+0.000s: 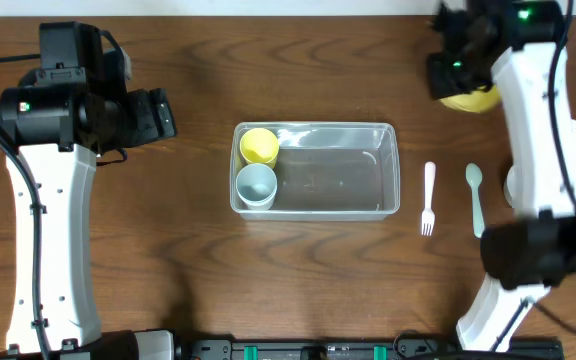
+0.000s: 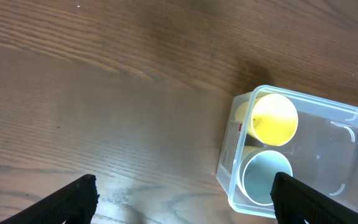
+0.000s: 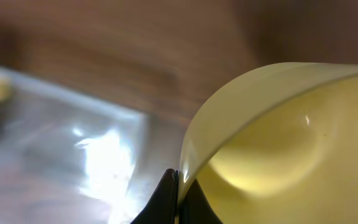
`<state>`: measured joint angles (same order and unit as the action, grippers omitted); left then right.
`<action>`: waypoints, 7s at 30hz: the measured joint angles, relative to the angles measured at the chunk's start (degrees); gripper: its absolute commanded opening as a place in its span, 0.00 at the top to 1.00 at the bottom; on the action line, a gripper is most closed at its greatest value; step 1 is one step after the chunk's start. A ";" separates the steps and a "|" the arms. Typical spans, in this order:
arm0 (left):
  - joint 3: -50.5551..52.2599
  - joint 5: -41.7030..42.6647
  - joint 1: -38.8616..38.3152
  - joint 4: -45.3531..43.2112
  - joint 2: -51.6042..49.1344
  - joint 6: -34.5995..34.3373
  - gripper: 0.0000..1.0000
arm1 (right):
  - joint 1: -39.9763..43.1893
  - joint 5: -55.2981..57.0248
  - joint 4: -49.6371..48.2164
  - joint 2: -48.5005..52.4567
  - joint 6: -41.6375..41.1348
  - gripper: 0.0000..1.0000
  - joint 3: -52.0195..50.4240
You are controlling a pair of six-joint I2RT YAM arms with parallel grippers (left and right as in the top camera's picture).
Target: Pack container
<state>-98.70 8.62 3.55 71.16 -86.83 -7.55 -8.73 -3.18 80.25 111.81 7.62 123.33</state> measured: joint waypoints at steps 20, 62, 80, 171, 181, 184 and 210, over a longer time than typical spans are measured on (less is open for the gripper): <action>0.02 0.02 0.00 0.04 0.00 0.00 0.11 | -20.39 4.07 -4.96 3.87 -4.04 0.99 -18.21; 0.07 0.00 0.00 0.46 0.00 0.00 0.11 | 14.80 10.34 0.28 -8.55 -19.37 0.31 -4.39; 0.11 0.00 0.00 0.46 0.02 0.00 0.11 | 30.38 9.16 -15.45 -1.16 -21.07 0.28 -36.63; 0.11 0.02 0.00 0.48 0.00 0.00 0.10 | -13.55 8.13 -14.97 -3.74 -8.37 0.41 -24.00; 0.11 0.02 0.00 0.46 0.02 0.00 0.10 | 16.20 11.37 -18.36 -11.56 -13.35 0.23 -20.11; 0.11 0.00 0.00 0.48 0.02 0.00 0.10 | 22.93 11.61 -18.47 -8.96 -13.51 0.23 -20.11; 0.50 0.00 0.00 0.48 -0.68 0.00 0.10 | 34.38 6.58 -23.34 18.38 -11.32 0.85 -20.31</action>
<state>-98.19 8.62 3.55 71.64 -87.50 -7.55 25.65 3.40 56.90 130.19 -3.70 103.02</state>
